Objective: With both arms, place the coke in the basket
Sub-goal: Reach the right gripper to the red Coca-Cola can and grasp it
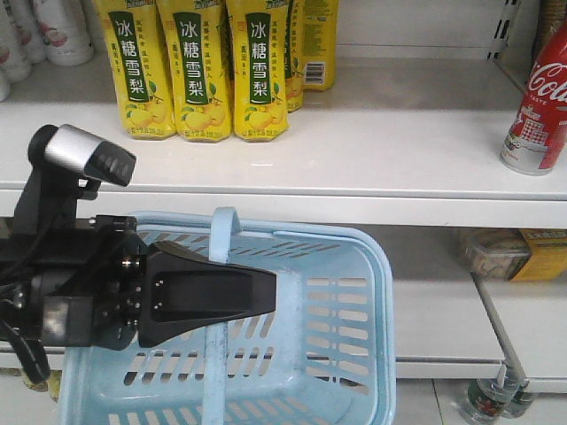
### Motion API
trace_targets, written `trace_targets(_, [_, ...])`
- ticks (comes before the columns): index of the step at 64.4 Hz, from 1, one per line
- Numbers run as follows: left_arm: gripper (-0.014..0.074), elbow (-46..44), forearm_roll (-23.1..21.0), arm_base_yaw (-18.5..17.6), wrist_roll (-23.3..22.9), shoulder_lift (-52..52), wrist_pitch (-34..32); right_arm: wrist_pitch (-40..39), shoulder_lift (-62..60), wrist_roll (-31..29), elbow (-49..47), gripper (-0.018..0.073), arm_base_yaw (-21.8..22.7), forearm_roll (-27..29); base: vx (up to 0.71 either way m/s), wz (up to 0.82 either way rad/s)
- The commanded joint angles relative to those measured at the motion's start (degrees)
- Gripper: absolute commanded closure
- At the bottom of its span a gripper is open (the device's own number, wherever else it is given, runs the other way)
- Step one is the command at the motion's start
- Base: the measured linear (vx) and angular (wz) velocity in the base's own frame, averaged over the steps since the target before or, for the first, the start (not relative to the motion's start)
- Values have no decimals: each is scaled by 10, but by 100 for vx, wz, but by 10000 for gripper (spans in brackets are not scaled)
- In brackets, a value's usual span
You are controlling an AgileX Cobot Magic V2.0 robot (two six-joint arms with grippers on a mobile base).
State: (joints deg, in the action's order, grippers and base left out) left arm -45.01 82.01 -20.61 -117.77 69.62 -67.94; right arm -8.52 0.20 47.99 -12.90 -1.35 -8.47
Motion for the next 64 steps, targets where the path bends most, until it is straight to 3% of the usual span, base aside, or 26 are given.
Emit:
trace_targets(1, [603,-20,-52,-2,3,-14,-94,42,37,28,-96,515,0,-191,0,0])
trace_targets(5, [603,-20,-52,-2,3,-14,-94,47,64,44,-144,451,0,-290,0,0])
trace_targets(11, [603,-20,-52,-2,3,-14,-94,42,111,66,-187,302,0,-383,0,0])
trace_targets(20, [603,-20,-52,-2,3,-14,-94,41,178,66,-216,19,1,-468,0,0])
trace_targets(29, [603,-20,-52,-2,3,-14,-94,40,259,66,-246,-137,1,-504,0,0])
trace_targets(48, [603,-20,-52,-2,3,-14,-94,-5,439,59,-341,-113,1,-564,0,0])
trace_targets(64, [603,-20,-52,-2,3,-14,-94,57,563,61,-438,-74,1,-558,0,0])
